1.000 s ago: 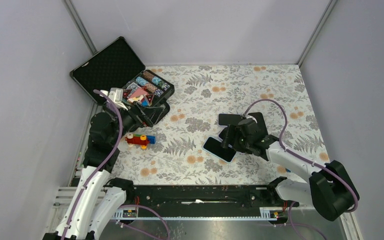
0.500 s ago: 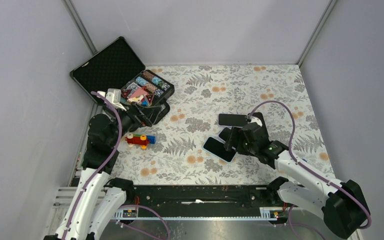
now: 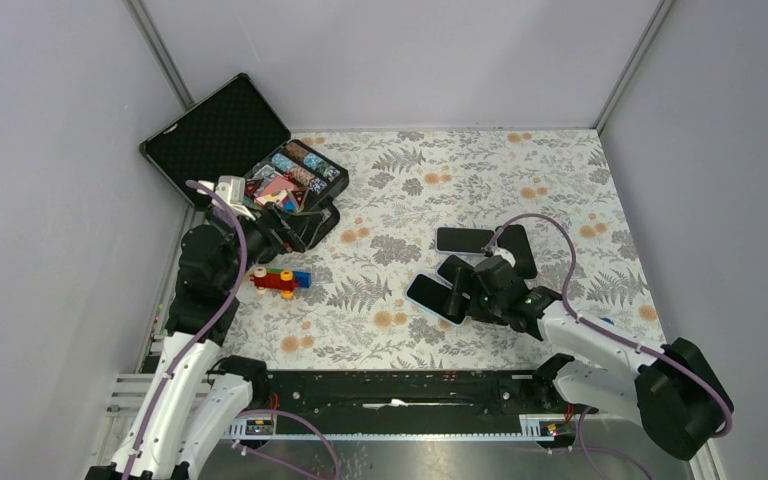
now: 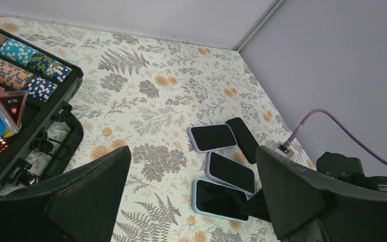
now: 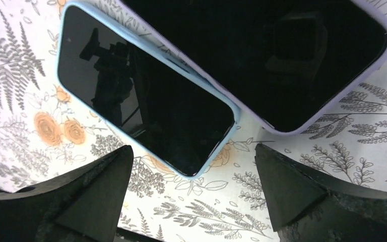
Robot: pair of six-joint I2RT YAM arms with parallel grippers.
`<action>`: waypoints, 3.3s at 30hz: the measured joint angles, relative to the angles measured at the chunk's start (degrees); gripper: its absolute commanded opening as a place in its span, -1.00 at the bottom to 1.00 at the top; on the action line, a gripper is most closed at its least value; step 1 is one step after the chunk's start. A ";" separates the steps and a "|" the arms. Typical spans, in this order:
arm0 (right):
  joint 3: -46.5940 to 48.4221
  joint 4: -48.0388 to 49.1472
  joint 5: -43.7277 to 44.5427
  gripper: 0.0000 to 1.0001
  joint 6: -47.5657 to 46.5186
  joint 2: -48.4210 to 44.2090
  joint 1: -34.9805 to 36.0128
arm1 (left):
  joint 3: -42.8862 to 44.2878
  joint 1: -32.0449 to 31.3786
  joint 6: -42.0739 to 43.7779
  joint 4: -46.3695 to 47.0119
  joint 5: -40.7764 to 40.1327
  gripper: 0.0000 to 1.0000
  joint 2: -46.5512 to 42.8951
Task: Take the phone out of the phone case
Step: Pick up the phone at the center of the board.
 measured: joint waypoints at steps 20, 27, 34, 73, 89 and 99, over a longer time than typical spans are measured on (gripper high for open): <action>4.79 5.22 0.81 0.99 -9.62 11.10 0.11 | 0.17 0.00 -1.79 -1.01 1.09 0.97 1.40; 11.41 2.36 -4.98 0.97 -17.99 18.08 0.09 | 0.17 0.00 -2.25 -1.01 1.09 0.97 1.40; 10.27 4.74 -10.58 0.99 -17.35 18.05 0.46 | 0.17 0.02 -2.27 -1.11 0.92 0.97 1.07; 29.75 -12.98 6.01 0.95 -23.04 36.17 17.88 | 0.20 0.04 -0.33 -6.03 -0.92 0.97 1.55; 29.38 -9.75 6.32 0.19 -22.34 36.20 18.34 | 2.19 0.04 -2.99 -13.16 -3.96 0.97 8.92; 24.96 -5.01 -1.18 0.17 -20.24 27.02 16.72 | -3.37 -3.98 -9.81 -8.48 1.40 0.89 20.39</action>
